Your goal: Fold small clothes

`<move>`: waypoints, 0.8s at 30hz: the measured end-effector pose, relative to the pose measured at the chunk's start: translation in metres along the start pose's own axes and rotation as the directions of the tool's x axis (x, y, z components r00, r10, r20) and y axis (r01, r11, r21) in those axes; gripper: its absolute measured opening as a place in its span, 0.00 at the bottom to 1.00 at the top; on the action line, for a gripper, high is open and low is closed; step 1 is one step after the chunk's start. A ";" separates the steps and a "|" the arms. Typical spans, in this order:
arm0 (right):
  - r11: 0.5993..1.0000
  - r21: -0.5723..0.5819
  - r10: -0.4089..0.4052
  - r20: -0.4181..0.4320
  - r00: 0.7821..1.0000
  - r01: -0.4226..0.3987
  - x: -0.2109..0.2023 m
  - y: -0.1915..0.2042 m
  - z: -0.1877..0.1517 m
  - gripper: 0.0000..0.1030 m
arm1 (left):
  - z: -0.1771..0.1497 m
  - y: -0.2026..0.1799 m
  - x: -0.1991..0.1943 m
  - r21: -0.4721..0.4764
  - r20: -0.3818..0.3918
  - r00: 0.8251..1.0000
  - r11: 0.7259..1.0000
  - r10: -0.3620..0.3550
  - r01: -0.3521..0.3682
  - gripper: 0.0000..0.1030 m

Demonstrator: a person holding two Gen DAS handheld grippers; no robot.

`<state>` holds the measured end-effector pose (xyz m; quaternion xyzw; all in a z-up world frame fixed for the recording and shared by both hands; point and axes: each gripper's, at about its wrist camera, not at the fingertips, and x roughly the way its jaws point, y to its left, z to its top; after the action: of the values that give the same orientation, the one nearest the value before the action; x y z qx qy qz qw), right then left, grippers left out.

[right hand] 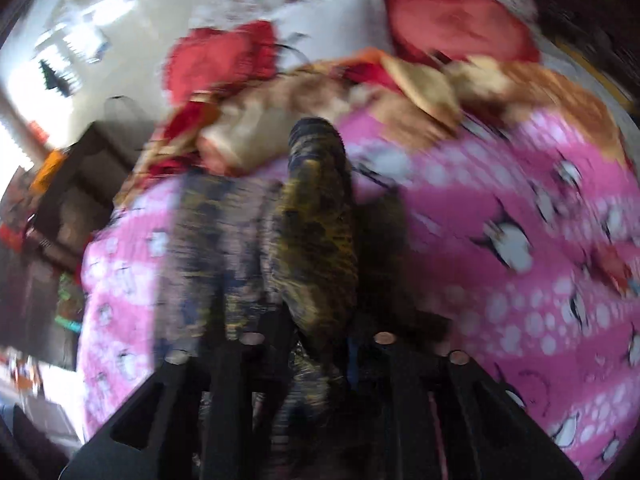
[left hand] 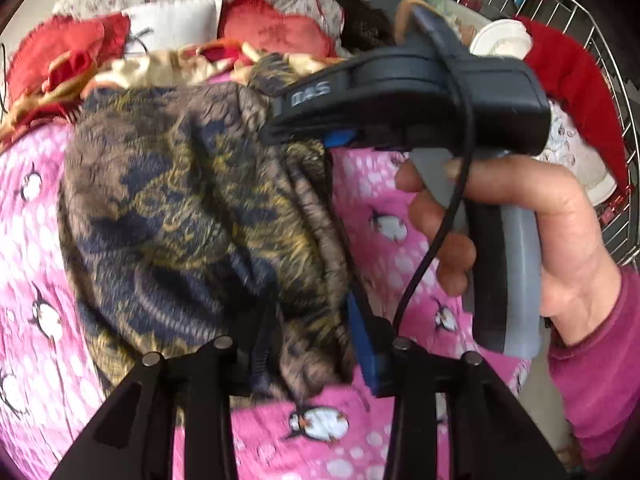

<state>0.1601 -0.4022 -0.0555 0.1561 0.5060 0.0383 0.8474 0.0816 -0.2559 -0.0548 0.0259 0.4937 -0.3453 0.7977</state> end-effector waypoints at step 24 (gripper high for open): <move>0.999 0.034 -0.006 0.077 0.997 0.003 -0.057 -0.027 -0.084 0.23 | -0.054 0.078 -0.023 -0.044 0.048 0.949 0.949 0.313 -0.311 0.76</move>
<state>0.0569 -0.4210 -0.0526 0.1708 0.4737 0.0218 0.8637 0.0785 -0.1642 -0.0875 0.0799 0.4678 -0.2066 0.8556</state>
